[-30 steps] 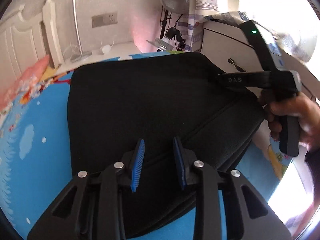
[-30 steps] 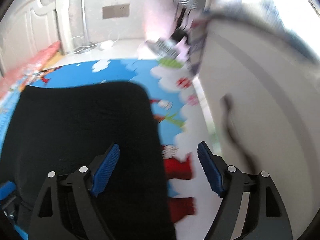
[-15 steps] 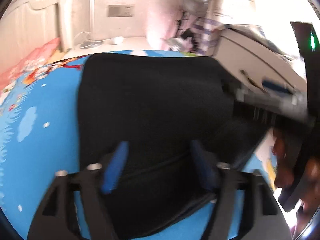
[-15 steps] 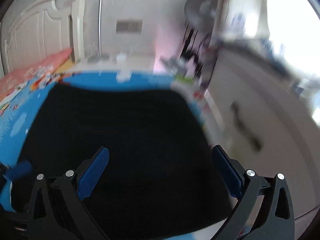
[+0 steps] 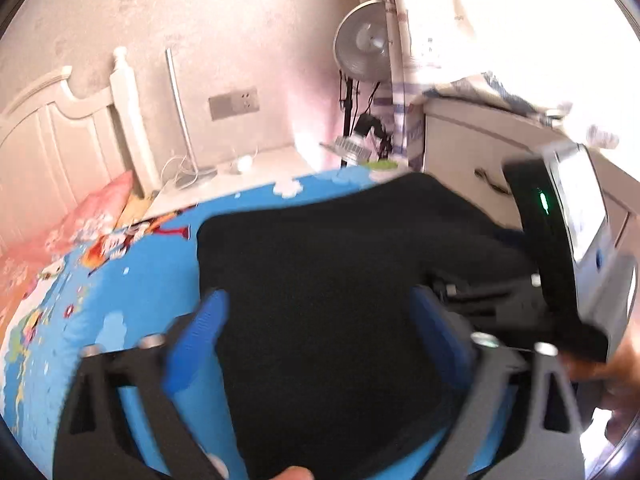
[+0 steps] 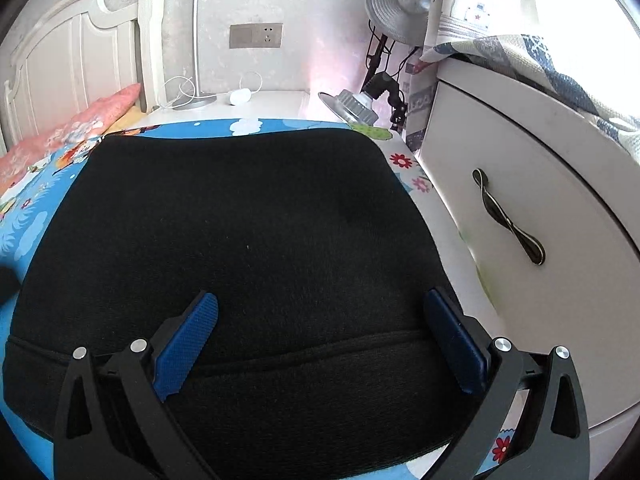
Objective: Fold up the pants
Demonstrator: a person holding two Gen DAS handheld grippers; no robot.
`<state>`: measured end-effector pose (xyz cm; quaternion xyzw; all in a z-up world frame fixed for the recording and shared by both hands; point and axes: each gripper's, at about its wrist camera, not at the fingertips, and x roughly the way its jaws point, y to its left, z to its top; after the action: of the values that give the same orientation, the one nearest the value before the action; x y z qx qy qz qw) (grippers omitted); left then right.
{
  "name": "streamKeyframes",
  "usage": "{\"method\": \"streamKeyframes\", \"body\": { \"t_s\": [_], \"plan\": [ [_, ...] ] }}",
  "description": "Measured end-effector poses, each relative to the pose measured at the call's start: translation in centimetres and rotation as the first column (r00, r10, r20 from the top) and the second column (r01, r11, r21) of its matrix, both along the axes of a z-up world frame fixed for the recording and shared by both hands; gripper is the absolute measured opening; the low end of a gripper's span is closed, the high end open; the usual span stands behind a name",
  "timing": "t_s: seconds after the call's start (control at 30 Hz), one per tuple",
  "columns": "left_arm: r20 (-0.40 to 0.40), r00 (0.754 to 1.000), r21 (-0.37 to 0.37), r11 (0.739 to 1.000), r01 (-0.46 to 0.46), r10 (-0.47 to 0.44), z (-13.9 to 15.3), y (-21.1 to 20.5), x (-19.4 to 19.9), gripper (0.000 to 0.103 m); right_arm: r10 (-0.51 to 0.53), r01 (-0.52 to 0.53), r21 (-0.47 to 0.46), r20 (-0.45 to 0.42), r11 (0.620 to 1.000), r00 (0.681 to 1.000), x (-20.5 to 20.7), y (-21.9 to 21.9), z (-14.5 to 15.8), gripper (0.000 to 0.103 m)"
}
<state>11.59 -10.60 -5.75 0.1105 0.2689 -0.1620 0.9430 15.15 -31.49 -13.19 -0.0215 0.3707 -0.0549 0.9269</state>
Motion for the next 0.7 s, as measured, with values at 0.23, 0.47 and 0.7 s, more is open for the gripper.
{"method": "streamKeyframes", "body": {
  "t_s": [0.23,0.47,0.7],
  "plan": [
    [-0.079,0.982,-0.053,0.985,0.165,-0.169,1.3,-4.0,7.3,0.047,0.002,-0.002,0.008,-0.004,1.000,1.000,-0.5,0.0,0.0,0.099],
    [-0.225,0.915,-0.056,0.942,0.330,-0.334,0.0,-10.4,14.4,0.047,0.003,-0.003,0.013,-0.012,1.000,1.000,-0.6,0.0,0.0,0.099],
    [-0.317,0.865,-0.054,0.919,0.392,-0.388,-1.3,-15.4,17.7,0.042,0.005,-0.004,0.017,-0.017,1.000,1.000,-0.7,-0.1,0.1,0.099]
  ]
}}
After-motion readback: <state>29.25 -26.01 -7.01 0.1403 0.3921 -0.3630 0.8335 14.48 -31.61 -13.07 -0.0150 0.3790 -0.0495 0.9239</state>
